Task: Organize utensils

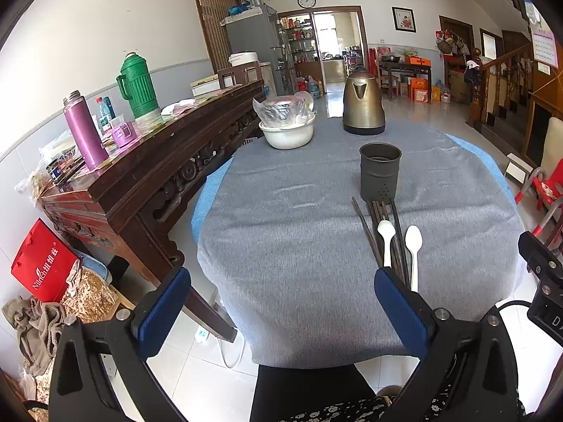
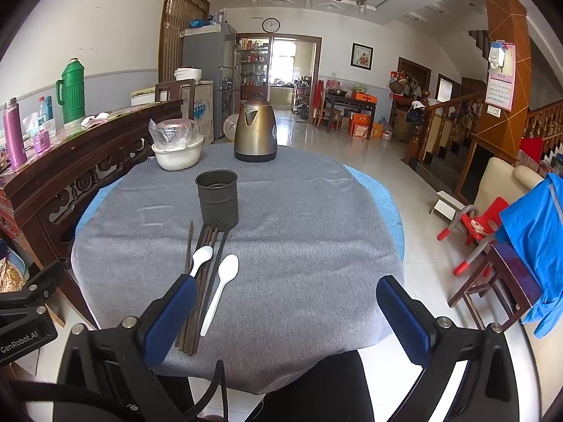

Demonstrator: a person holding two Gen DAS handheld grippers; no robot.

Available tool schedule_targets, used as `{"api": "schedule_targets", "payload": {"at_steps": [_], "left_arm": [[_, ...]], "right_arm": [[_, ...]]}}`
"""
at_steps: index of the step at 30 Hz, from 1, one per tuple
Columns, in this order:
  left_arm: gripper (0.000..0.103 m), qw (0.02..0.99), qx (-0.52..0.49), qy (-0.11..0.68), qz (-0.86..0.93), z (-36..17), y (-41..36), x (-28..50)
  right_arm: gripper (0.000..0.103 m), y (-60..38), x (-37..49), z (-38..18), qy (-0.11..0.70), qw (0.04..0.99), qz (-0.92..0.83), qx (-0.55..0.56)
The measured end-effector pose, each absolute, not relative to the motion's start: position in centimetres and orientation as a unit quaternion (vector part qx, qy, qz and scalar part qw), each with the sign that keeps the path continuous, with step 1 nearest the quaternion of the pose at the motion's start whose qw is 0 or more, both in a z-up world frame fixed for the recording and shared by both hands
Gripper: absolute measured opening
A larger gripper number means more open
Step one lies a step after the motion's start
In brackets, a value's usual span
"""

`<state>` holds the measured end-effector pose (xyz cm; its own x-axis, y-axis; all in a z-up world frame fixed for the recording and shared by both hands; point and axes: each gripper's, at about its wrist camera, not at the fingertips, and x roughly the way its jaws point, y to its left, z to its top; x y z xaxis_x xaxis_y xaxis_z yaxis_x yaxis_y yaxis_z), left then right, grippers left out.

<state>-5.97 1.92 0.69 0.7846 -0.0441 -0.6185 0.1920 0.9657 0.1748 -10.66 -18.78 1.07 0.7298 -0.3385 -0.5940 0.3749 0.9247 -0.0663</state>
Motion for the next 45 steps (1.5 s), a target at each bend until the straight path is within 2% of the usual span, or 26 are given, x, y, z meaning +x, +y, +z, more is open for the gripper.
{"api": "schedule_targets", "payload": {"at_steps": [14,21,26,27,30,33,39,45], "left_arm": [[0.103,0.935,0.12,0.326,-0.071,0.3,1.2,-5.5],[0.103,0.92,0.106,0.366,-0.091,-1.5,-0.6,-0.9],[0.101,0.899,0.096,0.412,-0.111,-4.3,-1.9,2.5],[0.098,0.894,0.092,0.423,-0.115,-4.9,-2.0,2.9],[0.082,0.886,0.09,0.438,-0.124,-6.1,-2.1,3.6],[0.077,0.881,0.091,0.445,-0.133,-6.7,-1.9,4.2],[0.076,0.878,0.078,0.451,-0.141,-7.4,-1.1,6.0],[0.076,0.871,0.066,0.462,-0.156,-7.9,-1.1,7.9]], "right_arm": [[0.103,-19.8,-10.0,-0.2,0.334,0.922,-0.192,0.044],[0.101,-24.4,-7.0,-2.3,0.371,0.909,-0.167,0.097],[0.074,-28.1,-2.6,-5.2,0.41,0.887,-0.084,0.196],[0.065,-28.3,-1.6,-5.8,0.42,0.881,-0.074,0.205],[0.056,-28.5,2.2,-8.3,0.452,0.858,-0.03,0.242],[0.054,-27.8,5.4,-10.6,0.479,0.839,-0.009,0.257],[0.054,-26.2,9.5,-14.2,0.522,0.814,-0.001,0.255],[0.054,-24.7,10.9,-14.8,0.534,0.815,-0.001,0.223]]}}
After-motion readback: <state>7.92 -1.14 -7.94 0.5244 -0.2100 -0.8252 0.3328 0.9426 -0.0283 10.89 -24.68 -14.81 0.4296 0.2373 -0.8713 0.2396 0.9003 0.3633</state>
